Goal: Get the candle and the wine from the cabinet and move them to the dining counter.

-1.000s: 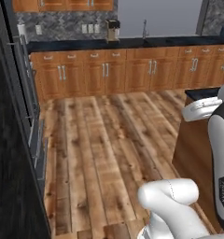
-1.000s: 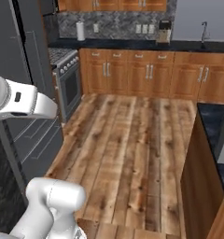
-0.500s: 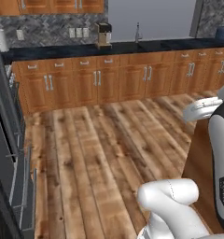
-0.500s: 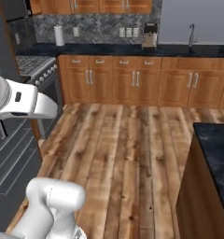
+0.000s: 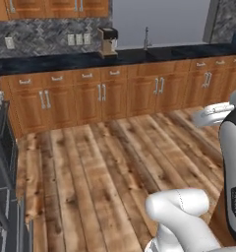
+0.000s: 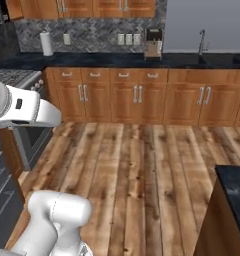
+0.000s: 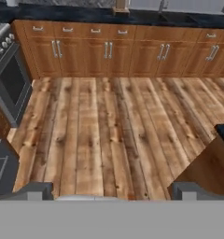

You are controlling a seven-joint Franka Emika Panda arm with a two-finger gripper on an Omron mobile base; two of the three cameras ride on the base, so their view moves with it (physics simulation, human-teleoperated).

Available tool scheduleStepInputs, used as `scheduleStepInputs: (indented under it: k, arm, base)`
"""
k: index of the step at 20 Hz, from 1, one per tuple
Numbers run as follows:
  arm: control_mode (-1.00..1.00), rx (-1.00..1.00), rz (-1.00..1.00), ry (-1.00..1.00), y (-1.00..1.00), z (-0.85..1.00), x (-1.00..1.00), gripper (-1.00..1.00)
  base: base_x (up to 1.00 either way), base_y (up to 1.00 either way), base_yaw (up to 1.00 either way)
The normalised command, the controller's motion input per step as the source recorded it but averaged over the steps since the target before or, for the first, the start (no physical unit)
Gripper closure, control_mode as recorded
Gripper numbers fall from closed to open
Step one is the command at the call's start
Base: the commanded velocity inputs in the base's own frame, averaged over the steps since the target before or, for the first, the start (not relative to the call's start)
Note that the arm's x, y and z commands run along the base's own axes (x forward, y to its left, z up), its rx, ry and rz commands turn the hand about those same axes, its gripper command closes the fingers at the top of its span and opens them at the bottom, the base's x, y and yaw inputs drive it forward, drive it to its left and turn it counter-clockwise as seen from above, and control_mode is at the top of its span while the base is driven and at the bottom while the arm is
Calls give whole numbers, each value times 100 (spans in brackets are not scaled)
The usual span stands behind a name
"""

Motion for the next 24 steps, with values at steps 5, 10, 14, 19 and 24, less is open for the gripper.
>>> scheduleStepInputs:
  k: [5, 10, 14, 19, 24]
  arm:
    - [100, 0, 0, 0, 0, 0, 0, -100]
    - [100, 0, 0, 0, 0, 0, 0, -100]
    - [100, 0, 0, 0, 0, 0, 0, -100]
    - [100, 0, 0, 0, 0, 0, 0, -100]
    - [100, 0, 0, 0, 0, 0, 0, -100]
  base:
    - [100, 21, -4]
    - [100, 37, -1]
    - [100, 57, 1]
    - [100, 41, 11]
    - [100, 8, 33]
